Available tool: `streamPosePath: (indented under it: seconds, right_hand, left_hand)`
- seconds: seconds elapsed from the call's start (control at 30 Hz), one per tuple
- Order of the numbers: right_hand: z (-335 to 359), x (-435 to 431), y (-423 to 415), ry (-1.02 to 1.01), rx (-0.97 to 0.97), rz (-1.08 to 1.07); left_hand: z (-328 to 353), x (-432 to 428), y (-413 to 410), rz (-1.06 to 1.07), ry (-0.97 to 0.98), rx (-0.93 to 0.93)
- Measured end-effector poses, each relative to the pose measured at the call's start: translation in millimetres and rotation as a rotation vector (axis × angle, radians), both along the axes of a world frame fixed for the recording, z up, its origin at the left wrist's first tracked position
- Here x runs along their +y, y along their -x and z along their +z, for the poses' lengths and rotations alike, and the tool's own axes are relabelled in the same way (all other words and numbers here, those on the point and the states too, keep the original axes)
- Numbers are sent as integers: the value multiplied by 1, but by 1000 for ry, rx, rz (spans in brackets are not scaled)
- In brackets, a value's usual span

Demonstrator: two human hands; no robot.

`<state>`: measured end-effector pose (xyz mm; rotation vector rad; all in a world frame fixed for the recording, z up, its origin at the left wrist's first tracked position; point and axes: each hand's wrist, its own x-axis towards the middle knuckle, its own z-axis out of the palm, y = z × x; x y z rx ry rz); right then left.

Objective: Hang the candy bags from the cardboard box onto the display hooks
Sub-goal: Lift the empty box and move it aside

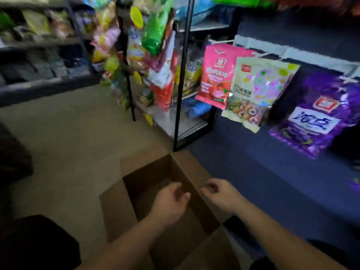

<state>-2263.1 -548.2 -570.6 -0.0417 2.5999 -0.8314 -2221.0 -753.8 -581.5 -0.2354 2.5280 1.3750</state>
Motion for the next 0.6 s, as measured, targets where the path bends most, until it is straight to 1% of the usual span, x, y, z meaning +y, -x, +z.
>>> streamPosePath:
  seconds: [0.13, 0.2, 0.27, 0.37, 0.43, 0.5, 0.6]
  right_hand:
    - [-44, -15, 13, -29, -150, -60]
    - [-62, -17, 23, -48, -219, -70]
    - [-78, -23, 31, -45, -265, -98]
    - [-106, -34, 38, -117, -270, -76]
    - [-122, -41, 40, -196, -246, -57]
    - [-132, -45, 42, -271, -206, -80]
    - [-141, -52, 46, -289, -169, -115]
  left_hand:
    - [-61, -39, -13, 177, 156, -182]
    - [-85, -55, -16, 271, 190, -289]
    - [-105, -69, -22, 329, 210, -351]
    - [-129, -81, -28, 379, 270, -362]
    - [-145, -88, -30, 408, 243, -371]
    - [-156, -95, -32, 418, 212, -365]
    - [-159, -99, -33, 444, 185, -351]
